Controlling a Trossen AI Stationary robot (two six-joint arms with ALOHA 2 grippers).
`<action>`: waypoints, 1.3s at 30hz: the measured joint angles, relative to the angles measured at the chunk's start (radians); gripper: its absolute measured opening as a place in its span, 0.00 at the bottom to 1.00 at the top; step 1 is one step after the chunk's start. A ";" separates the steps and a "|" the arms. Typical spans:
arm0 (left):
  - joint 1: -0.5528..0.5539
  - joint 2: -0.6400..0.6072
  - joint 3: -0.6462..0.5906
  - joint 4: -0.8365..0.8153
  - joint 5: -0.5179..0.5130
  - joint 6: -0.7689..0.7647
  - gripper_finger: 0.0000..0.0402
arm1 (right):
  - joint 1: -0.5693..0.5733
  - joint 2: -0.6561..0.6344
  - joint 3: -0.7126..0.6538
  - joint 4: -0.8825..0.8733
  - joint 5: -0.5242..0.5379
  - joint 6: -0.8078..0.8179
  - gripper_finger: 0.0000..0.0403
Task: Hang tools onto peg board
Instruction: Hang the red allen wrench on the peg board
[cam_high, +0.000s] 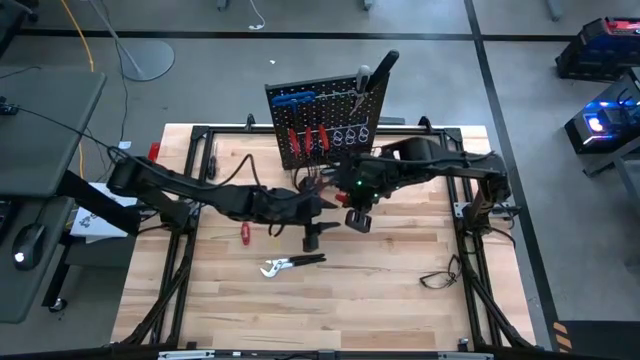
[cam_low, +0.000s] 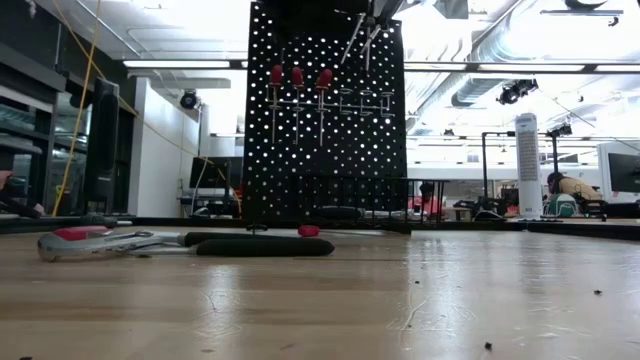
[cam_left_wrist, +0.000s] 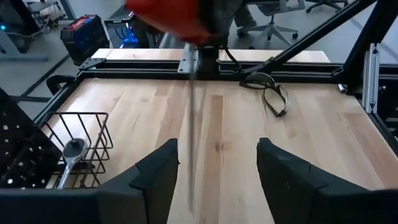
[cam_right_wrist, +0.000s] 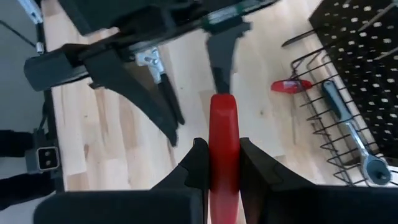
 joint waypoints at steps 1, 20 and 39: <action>0.000 0.004 0.004 0.003 -0.001 -0.008 0.50 | 0.002 0.002 0.000 0.000 -0.005 0.000 0.10; 0.026 0.003 0.004 0.040 0.065 -0.071 0.07 | 0.008 0.029 0.000 0.044 -0.043 -0.005 0.10; 0.028 0.010 0.004 0.023 0.089 -0.132 0.00 | 0.013 0.029 0.060 0.024 -0.032 -0.021 0.56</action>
